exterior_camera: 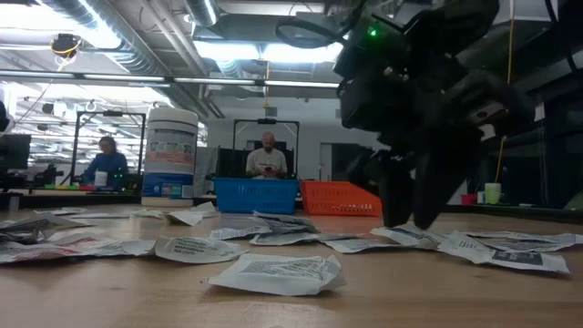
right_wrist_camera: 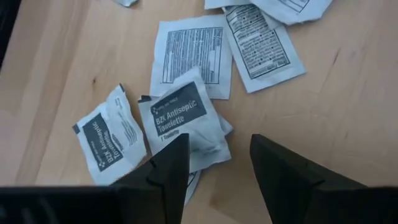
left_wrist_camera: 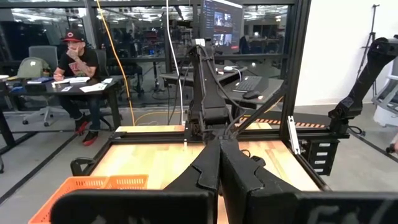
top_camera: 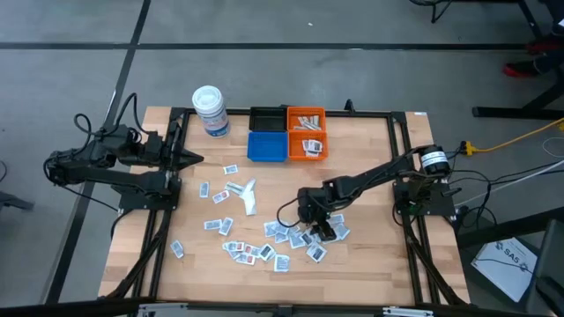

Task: Pick & Place First Aid Supplies
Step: Put the towelette pack into the bottom orange bin

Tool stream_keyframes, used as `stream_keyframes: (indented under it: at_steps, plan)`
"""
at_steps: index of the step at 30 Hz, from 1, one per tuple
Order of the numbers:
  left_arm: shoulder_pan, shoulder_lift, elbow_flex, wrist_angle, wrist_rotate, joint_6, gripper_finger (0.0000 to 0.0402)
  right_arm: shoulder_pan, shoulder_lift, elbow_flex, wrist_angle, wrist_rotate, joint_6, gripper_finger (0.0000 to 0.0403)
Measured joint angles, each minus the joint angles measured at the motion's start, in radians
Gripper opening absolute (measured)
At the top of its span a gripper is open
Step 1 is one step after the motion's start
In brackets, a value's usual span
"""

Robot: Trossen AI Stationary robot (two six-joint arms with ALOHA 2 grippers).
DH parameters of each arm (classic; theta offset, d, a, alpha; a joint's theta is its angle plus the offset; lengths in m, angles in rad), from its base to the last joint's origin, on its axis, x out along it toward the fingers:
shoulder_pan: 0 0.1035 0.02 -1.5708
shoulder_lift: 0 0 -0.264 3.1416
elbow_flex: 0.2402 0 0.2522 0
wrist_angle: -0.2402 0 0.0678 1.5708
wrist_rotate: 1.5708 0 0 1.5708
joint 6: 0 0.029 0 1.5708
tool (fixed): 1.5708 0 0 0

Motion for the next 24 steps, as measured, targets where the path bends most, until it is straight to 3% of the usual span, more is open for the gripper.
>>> stream_keyframes:
  at_steps: [5, 18, 24]
  plan:
    - [0.000, 0.000, 0.000, 0.000, 0.000, 0.000, 0.0004, 0.000, 0.001, 0.000, -0.001, -0.001, 0.030, 0.0155]
    - [0.000, 0.000, 0.000, 0.000, 0.000, 0.000, 0.0004, 0.002, 0.005, -0.001, -0.007, -0.021, 0.062, 0.0014]
    - [0.000, 0.000, 0.000, 0.000, 0.000, 0.000, 0.0004, -0.002, -0.002, 0.005, -0.014, -0.011, 0.080, 0.0009]
